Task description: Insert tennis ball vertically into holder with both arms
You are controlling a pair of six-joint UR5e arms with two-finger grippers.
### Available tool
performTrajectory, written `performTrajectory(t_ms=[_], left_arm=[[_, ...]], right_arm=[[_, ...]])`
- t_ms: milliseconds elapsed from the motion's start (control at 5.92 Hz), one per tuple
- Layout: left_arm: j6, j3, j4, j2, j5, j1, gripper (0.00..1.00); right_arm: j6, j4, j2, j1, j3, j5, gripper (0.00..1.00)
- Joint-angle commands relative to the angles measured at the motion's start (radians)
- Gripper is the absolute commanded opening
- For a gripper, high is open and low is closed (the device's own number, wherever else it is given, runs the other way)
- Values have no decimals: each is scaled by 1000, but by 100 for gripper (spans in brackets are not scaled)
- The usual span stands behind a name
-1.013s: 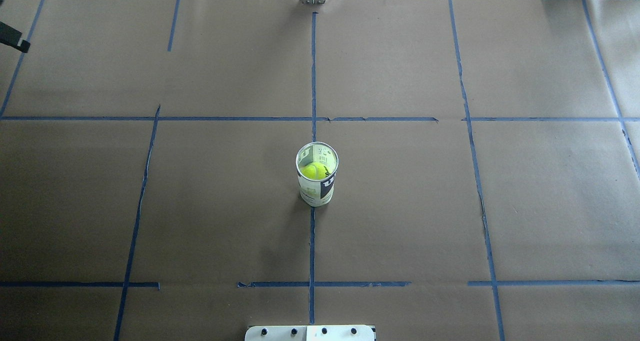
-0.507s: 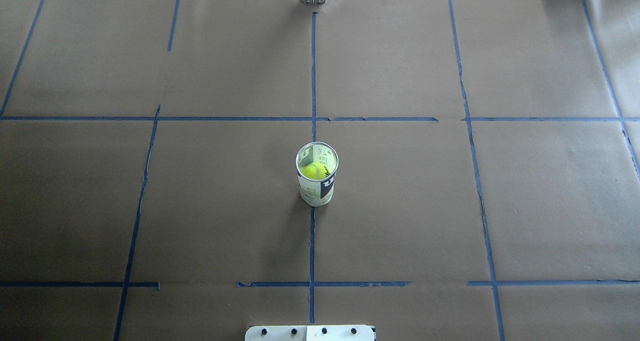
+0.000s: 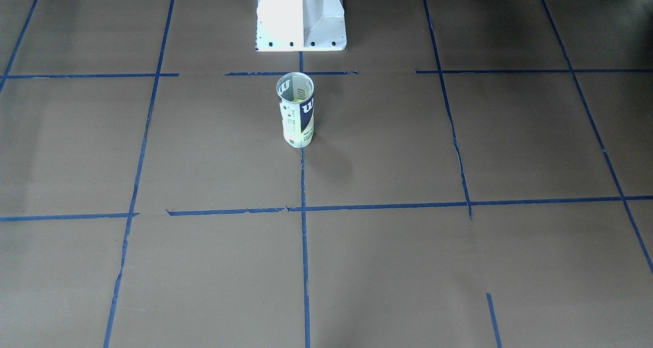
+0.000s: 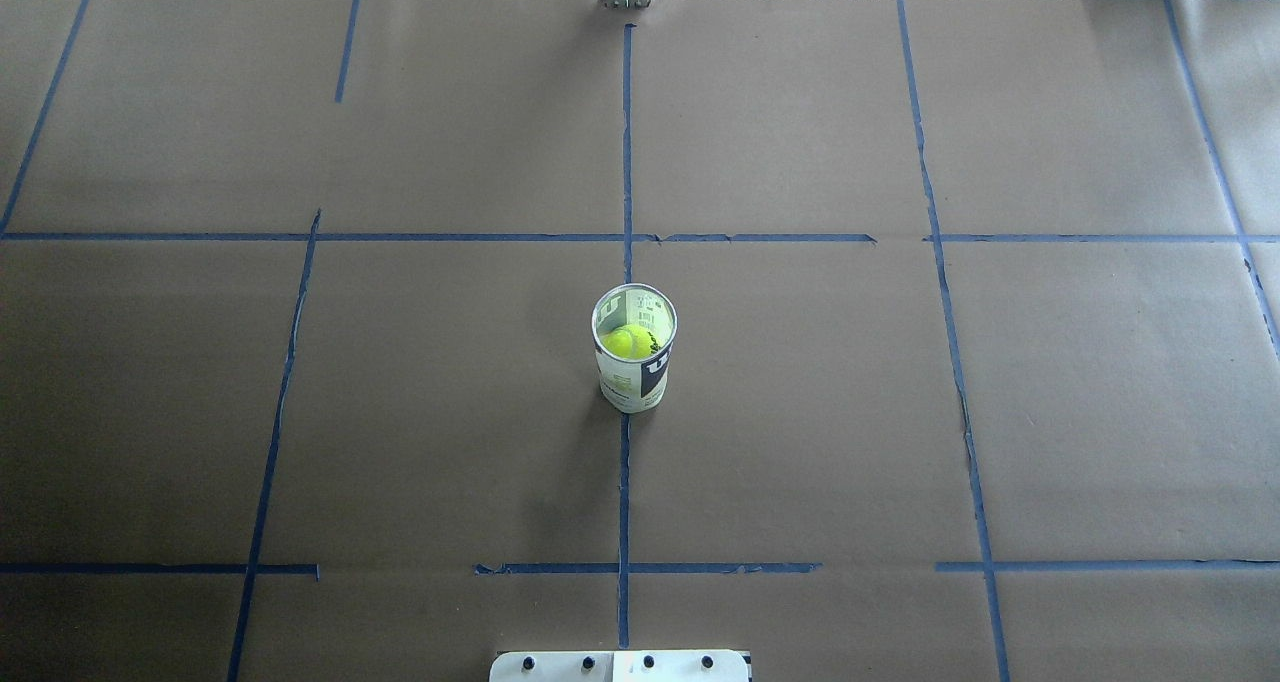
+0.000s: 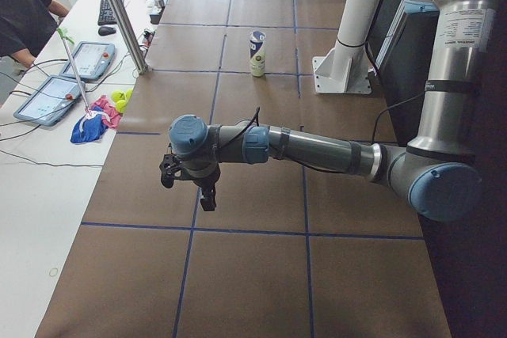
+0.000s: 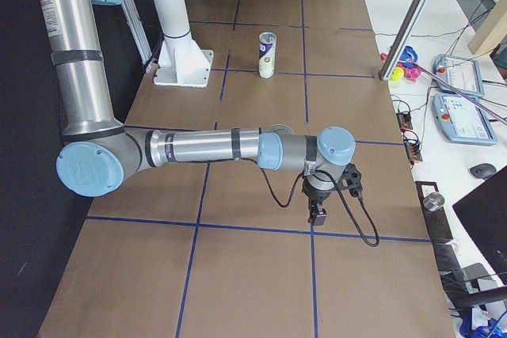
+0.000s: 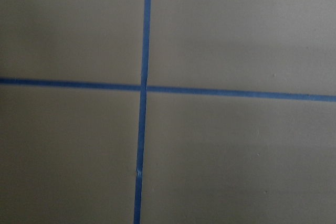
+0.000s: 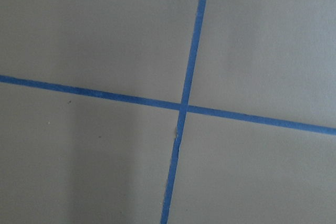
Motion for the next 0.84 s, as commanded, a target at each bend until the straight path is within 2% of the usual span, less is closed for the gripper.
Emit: performTrajectory(t_ms=[0,169,338,507,676], left_arm=[[7,-21,1,30,73,3,100],[4,3,-64,41,73,36,100],[-3,13,-101,42,74,41,100],[6,22,-132,91,74,41,100],[5,7,-152,105,64,38,100]], right_arm=[[-14,6,-91,-2,77,-1,100],[-1,-5,-169,-2,217,-2,100],[0,-23,-179,-2,237,-4,100],[-1,-43,-181,-2,234,-5,100],[-7,-42,-179,-6,195,-7,100]])
